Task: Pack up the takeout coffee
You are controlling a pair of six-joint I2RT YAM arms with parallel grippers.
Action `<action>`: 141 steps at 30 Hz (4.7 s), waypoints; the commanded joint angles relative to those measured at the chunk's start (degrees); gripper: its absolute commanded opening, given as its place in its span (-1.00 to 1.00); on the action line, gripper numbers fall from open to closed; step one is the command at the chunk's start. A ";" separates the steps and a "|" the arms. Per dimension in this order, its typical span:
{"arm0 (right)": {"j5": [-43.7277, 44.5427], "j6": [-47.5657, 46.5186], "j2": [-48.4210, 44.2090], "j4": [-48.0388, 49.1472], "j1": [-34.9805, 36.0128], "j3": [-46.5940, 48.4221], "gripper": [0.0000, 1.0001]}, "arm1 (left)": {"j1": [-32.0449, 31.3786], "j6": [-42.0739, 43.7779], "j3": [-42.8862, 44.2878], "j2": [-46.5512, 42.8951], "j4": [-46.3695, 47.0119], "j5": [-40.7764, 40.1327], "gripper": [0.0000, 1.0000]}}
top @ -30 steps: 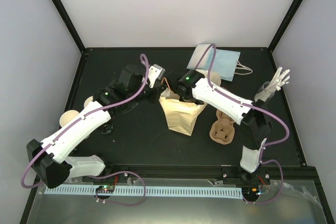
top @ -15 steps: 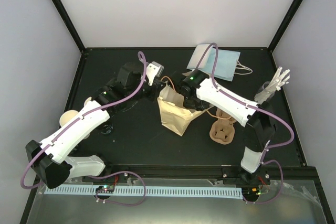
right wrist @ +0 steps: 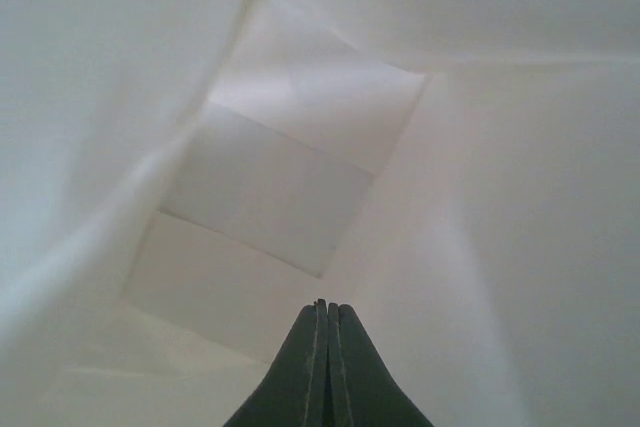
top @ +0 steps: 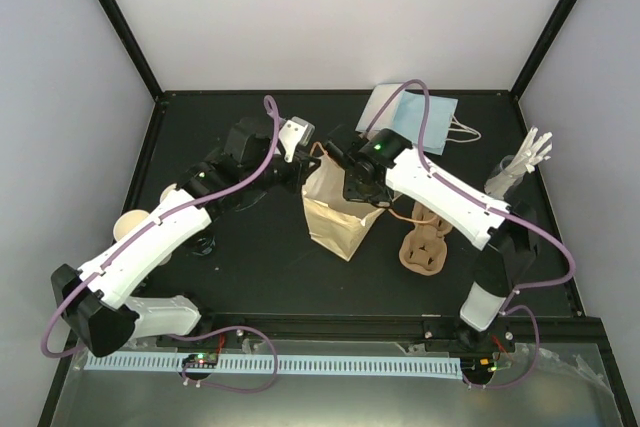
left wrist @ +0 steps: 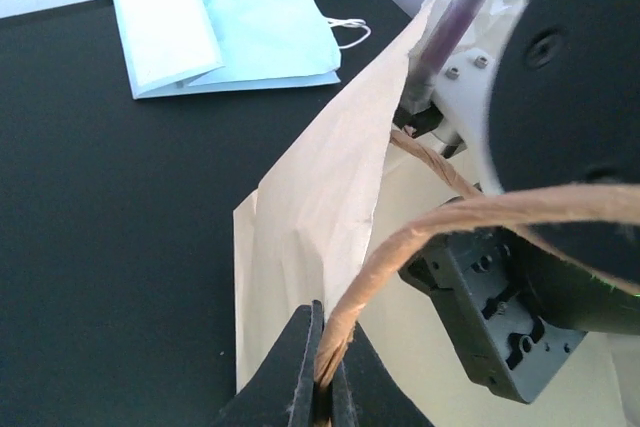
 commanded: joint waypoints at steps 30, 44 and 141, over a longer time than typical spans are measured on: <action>-4.18 -15.30 -25.49 26.13 -0.39 -2.15 -0.44 | 0.89 -5.83 4.37 2.65 -3.79 2.14 -0.97; 4.38 -17.80 -28.30 18.19 -4.35 0.54 0.02 | 6.55 -16.87 3.28 3.76 -1.61 -0.65 -0.97; -38.64 -19.45 -30.14 57.01 -25.69 -54.34 0.50 | 0.22 -29.67 -40.77 15.66 40.30 11.22 -0.35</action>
